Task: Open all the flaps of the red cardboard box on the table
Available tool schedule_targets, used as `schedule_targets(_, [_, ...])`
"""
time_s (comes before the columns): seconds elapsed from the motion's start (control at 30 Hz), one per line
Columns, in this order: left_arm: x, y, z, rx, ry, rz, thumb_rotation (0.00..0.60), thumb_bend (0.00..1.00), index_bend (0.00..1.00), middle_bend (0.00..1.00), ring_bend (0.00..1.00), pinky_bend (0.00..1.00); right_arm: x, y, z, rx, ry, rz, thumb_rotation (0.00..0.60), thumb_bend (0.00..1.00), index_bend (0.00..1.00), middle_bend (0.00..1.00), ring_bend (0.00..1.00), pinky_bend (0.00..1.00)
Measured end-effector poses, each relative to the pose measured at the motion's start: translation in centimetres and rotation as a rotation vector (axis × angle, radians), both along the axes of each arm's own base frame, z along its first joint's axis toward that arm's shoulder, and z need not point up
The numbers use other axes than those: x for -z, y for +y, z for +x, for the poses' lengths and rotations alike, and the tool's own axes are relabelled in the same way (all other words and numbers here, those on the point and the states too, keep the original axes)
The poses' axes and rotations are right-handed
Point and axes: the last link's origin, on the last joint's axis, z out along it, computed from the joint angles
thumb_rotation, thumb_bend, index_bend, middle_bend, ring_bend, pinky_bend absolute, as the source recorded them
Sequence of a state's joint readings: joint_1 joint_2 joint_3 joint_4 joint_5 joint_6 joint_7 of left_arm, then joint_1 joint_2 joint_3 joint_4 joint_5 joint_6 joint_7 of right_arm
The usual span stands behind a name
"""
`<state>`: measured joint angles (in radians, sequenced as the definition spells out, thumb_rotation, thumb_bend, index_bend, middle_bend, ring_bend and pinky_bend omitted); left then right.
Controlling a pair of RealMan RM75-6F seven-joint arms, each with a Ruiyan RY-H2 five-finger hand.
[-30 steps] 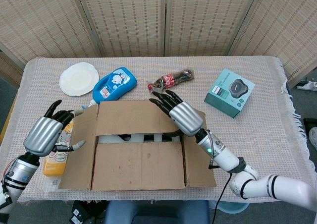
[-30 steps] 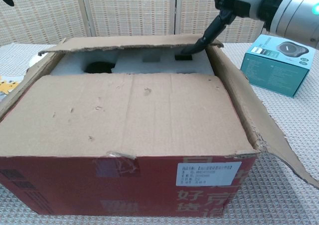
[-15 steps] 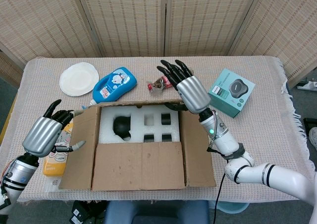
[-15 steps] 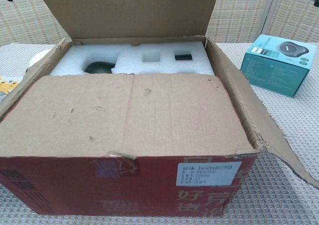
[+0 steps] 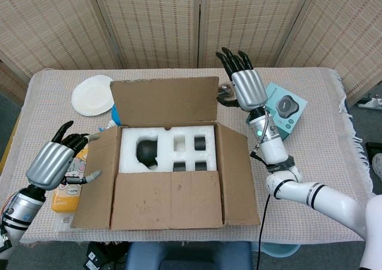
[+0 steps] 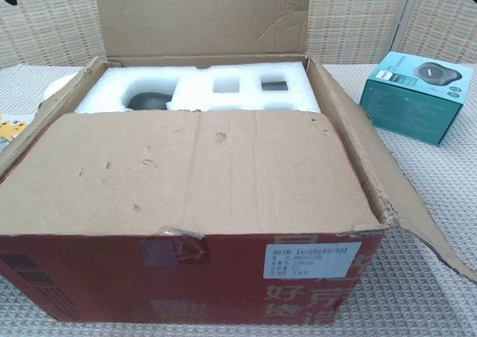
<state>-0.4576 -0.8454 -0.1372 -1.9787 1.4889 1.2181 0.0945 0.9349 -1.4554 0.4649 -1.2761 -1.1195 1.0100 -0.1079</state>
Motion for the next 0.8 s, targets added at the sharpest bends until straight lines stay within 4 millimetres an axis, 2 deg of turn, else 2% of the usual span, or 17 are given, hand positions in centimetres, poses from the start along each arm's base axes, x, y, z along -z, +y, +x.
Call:
schedule_targets(0.17, [-0.1, 0.1, -0.1, -0.001, -0.012, -0.004, 0.134, 0.24, 0.25, 0.30, 0.29, 0.00, -0.7, 0.9, -0.3, -0.003, -0.019, 0.030, 0.600, 0.21, 0.00, 0.06, 0.12, 0.00])
schedule_targets(0.3, [0.0, 0.0, -0.1, -0.002, -0.012, -0.006, 0.130, 0.24, 0.25, 0.30, 0.29, 0.00, -1.6, 2.4, -0.8, -0.012, -0.038, 0.082, 0.600, 0.21, 0.00, 0.06, 0.12, 0.00])
schedule_targets(0.57, [0.1, 0.1, 0.1, -0.005, -0.024, 0.000, 0.131, 0.24, 0.25, 0.30, 0.29, 0.00, -4.0, 8.0, -2.7, -0.021, -0.060, 0.246, 0.600, 0.21, 0.00, 0.07, 0.13, 0.00])
schedule_targets(0.73, [0.2, 0.1, 0.2, -0.005, -0.028, -0.005, 0.131, 0.24, 0.26, 0.30, 0.29, 0.00, -4.1, 12.0, -4.2, -0.025, 0.001, 0.369, 0.599, 0.20, 0.02, 0.10, 0.16, 0.00])
schedule_targets(0.77, [0.2, 0.0, 0.2, -0.003, -0.029, -0.005, 0.132, 0.24, 0.26, 0.30, 0.29, 0.00, -4.0, 12.7, -4.3, -0.024, 0.009, 0.393, 0.571, 0.18, 0.04, 0.10, 0.16, 0.00])
schedule_targets(0.8, [0.2, 0.0, 0.3, -0.002, -0.031, -0.007, 0.133, 0.24, 0.26, 0.30, 0.29, 0.00, -3.8, 13.4, -4.5, -0.023, 0.015, 0.417, 0.517, 0.16, 0.05, 0.11, 0.15, 0.00])
